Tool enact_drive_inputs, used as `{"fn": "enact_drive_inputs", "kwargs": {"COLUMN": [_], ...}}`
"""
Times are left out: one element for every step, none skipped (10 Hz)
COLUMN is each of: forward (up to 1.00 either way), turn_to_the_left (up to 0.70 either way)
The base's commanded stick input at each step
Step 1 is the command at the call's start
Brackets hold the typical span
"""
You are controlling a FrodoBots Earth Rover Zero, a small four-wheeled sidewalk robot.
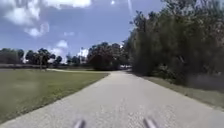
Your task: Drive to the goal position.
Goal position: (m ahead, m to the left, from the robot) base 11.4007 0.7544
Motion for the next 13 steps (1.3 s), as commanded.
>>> {"fn": "enact_drive_inputs", "kwargs": {"forward": [0.5, 0.5, 0.5, 0.5, 0.5, 0.5, 0.5, 0.5, 0.5, 0.5, 0.5, 0.5, 0.5], "turn_to_the_left": [0.0, 0.0, 0.0, 0.0, 0.0, 0.0, 0.0, -0.5, -0.5, -0.5, -0.4, 0.0, 0.0]}}
